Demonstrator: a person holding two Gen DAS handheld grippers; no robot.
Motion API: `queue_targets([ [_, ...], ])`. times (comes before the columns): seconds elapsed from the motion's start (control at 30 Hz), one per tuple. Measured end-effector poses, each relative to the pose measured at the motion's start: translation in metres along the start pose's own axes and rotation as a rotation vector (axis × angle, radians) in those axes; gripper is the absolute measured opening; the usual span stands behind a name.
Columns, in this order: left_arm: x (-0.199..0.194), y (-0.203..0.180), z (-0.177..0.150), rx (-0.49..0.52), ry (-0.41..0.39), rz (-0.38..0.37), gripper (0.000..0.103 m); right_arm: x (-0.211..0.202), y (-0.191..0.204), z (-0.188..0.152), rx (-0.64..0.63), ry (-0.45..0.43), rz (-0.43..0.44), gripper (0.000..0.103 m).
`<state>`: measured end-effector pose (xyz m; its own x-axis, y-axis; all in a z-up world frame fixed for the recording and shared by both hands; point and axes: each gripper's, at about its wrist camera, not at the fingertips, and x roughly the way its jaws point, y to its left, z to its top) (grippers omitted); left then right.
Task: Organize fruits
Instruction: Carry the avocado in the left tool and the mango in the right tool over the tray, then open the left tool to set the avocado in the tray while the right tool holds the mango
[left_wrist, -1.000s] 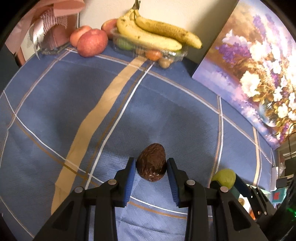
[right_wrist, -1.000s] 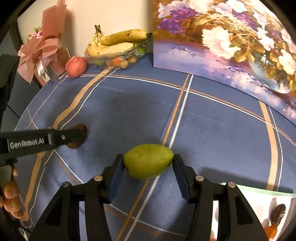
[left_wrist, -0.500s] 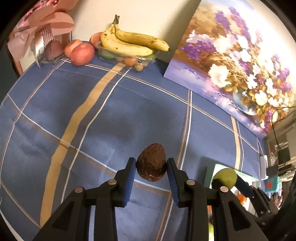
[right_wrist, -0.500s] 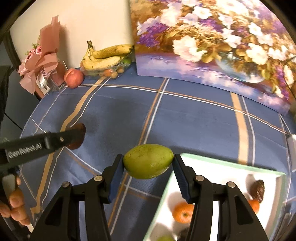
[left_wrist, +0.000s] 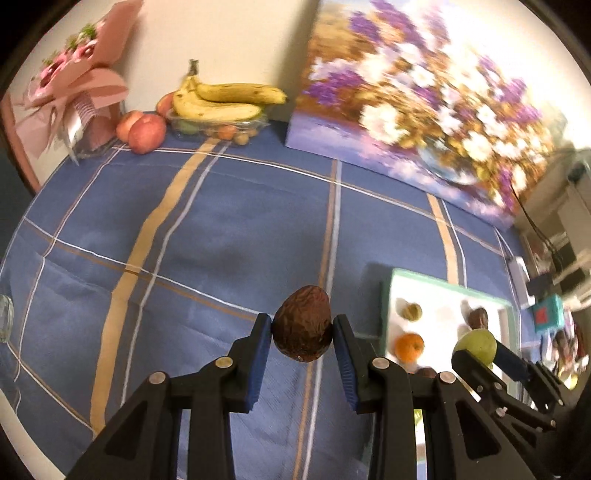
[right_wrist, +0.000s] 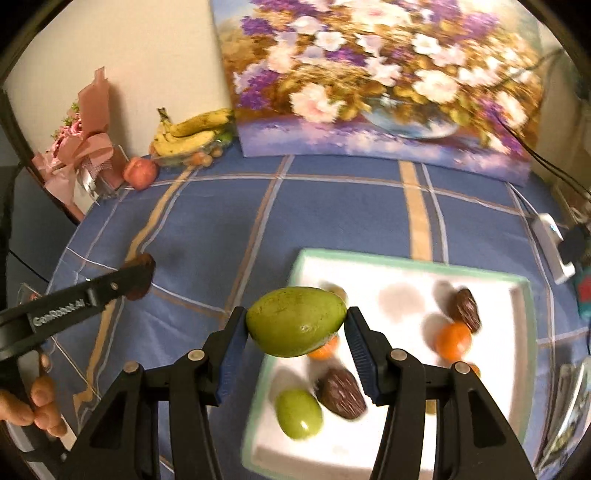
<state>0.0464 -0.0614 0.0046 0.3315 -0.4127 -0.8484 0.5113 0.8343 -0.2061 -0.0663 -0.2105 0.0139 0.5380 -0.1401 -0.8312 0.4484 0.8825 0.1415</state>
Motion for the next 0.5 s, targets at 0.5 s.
queue_targets([
  [0.5, 0.012, -0.085, -0.069, 0.236, 0.121, -0.063, 0.037, -0.017, -0.047, -0.065, 0.076, 0.087, -0.089, 0.056],
])
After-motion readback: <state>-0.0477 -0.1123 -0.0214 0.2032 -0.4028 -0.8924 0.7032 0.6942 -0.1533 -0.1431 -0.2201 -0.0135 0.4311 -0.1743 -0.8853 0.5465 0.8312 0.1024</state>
